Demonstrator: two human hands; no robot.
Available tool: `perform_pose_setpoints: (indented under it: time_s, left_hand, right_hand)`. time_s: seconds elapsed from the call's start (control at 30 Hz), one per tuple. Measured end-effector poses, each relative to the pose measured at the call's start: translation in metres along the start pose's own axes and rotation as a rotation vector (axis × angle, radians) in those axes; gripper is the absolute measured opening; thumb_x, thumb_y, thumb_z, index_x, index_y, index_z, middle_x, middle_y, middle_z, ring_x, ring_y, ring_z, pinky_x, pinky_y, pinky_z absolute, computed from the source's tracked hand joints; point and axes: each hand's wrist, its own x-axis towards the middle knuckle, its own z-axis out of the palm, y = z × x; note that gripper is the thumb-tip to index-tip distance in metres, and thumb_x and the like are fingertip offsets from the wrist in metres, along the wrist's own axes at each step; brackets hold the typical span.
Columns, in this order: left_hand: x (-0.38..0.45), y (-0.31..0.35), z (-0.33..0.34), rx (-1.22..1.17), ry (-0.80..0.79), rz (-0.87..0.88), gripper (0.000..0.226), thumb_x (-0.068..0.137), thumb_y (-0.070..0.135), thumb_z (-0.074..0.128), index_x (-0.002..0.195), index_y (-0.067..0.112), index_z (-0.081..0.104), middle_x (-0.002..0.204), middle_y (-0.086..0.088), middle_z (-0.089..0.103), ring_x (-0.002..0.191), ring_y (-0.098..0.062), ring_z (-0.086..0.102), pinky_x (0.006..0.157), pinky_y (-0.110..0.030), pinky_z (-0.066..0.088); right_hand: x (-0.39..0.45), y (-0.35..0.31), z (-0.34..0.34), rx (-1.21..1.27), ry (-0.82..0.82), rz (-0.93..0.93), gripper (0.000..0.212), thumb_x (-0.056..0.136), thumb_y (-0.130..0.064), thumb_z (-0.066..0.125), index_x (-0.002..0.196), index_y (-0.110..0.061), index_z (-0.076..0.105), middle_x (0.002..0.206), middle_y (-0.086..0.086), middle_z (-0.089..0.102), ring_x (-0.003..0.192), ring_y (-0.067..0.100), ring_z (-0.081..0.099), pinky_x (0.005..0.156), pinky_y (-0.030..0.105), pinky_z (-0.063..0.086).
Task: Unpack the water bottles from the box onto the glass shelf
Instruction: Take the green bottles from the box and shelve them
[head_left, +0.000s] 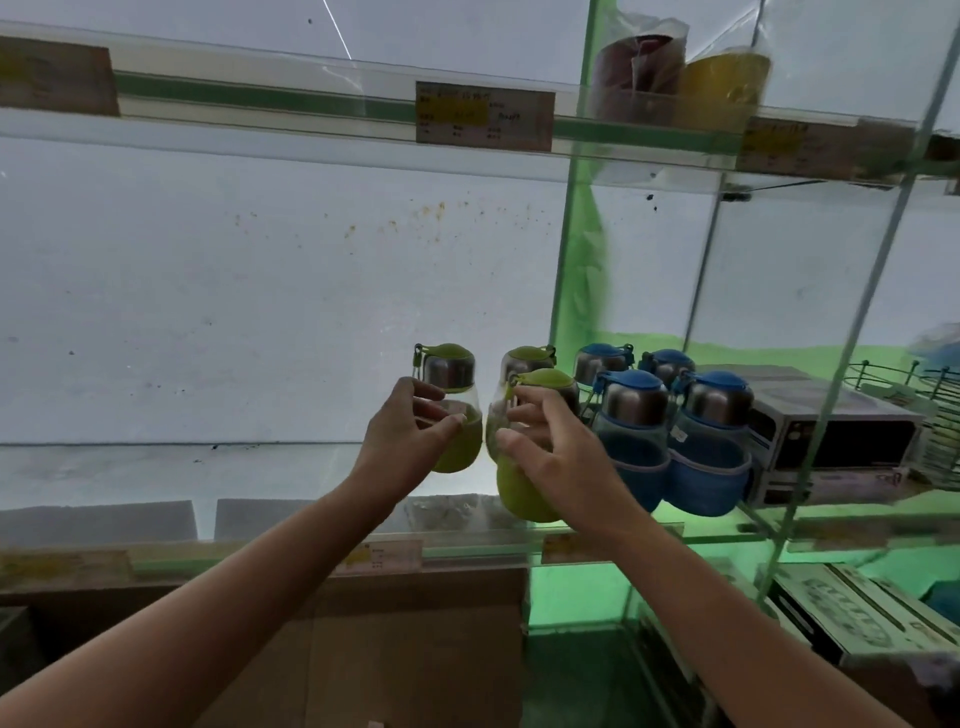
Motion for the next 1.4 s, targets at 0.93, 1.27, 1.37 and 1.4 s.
perform_pose_setpoints:
  time_s: [0.93,1.27,1.37,1.4]
  left_hand:
    - [-0.172,0.038,0.341,-0.302,-0.671,-0.078,0.028,0.078,0.013,0.069,0.1,0.016,0.052,0.082,0.003,0.061,0.078,-0.015,0.062,0.072,-0.031,0.052]
    - [-0.255,-0.019,0.437,-0.165,-0.938,-0.199,0.03,0.082,0.017,0.067,0.105,0.017,0.048,0.085,0.008,0.053,0.083,-0.012,0.057,0.072,-0.025,0.047]
    - [-0.273,-0.033,0.455,-0.142,-0.94,-0.265,0.026,0.082,0.017,0.067,0.101,0.021,0.049,0.088,0.007,0.056,0.086,-0.011,0.057,0.074,-0.026,0.048]
    - [-0.278,-0.038,0.46,-0.127,-0.939,-0.278,0.023,0.083,0.016,0.067,0.096,0.023,0.05,0.091,0.006,0.057,0.087,-0.012,0.058,0.072,-0.026,0.048]
  right_hand:
    - [-0.232,0.22,-0.192,-0.087,0.424,0.557,0.032,0.088,-0.023,0.062,0.113,-0.037,0.048,0.105,-0.009,0.061,0.103,0.011,0.06,0.09,0.041,0.053]
    - [-0.326,0.309,-0.203,-0.089,0.39,0.692,0.039,0.087,-0.018,0.063,0.124,-0.02,0.049,0.103,-0.006,0.059,0.094,0.007,0.06,0.083,0.027,0.051]
    - [-0.343,0.327,-0.208,-0.126,0.322,0.71,0.042,0.089,-0.018,0.06,0.128,-0.019,0.047,0.102,-0.01,0.055,0.091,-0.003,0.054,0.078,0.018,0.048]
    - [-0.348,0.333,-0.209,-0.133,0.305,0.723,0.042,0.09,-0.018,0.06,0.129,-0.02,0.046,0.104,-0.011,0.054,0.092,-0.003,0.054,0.078,0.019,0.049]
